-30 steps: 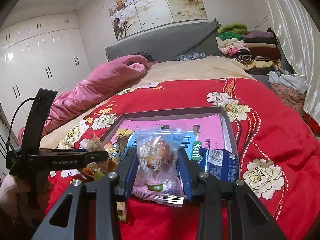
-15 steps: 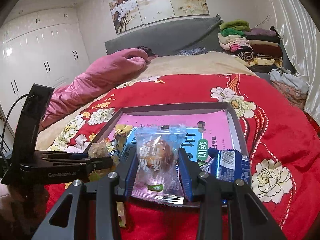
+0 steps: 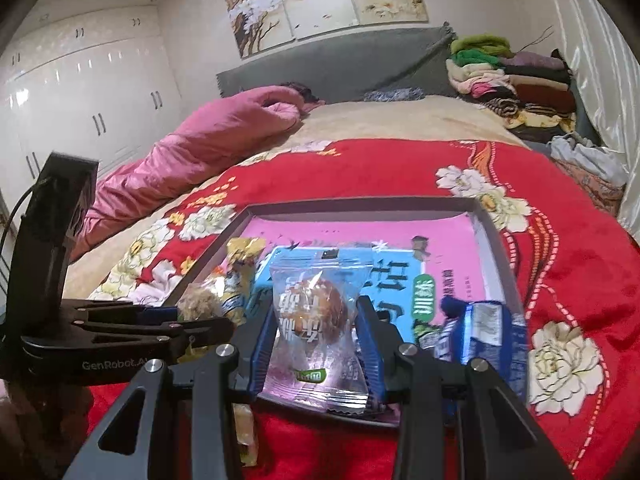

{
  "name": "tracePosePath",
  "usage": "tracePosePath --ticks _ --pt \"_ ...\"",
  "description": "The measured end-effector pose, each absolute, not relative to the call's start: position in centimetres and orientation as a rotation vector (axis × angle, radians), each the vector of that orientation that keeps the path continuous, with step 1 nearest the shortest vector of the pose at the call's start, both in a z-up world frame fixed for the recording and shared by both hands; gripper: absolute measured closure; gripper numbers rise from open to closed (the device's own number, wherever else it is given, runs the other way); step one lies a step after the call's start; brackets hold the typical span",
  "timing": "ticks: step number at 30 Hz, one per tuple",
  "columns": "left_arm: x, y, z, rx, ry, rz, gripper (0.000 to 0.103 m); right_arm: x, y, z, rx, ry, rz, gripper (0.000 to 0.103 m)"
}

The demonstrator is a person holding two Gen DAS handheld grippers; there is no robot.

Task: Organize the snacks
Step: 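Carry the Ximaizi bag in the left gripper over the tray while the right carries the candy bag, then lower and open the left gripper on the tray while the right releases the candy bag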

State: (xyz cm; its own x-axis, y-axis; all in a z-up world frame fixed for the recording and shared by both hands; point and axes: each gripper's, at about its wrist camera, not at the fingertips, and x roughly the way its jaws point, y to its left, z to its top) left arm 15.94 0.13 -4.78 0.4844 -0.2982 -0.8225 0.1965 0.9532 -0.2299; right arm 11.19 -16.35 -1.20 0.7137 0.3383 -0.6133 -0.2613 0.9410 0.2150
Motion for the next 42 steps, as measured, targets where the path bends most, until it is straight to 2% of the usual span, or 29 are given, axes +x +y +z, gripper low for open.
tracePosePath --ticks 42 --pt "15.9 0.4 -5.2 -0.115 1.039 -0.313 0.06 11.8 -15.0 -3.0 0.023 0.74 0.296 0.063"
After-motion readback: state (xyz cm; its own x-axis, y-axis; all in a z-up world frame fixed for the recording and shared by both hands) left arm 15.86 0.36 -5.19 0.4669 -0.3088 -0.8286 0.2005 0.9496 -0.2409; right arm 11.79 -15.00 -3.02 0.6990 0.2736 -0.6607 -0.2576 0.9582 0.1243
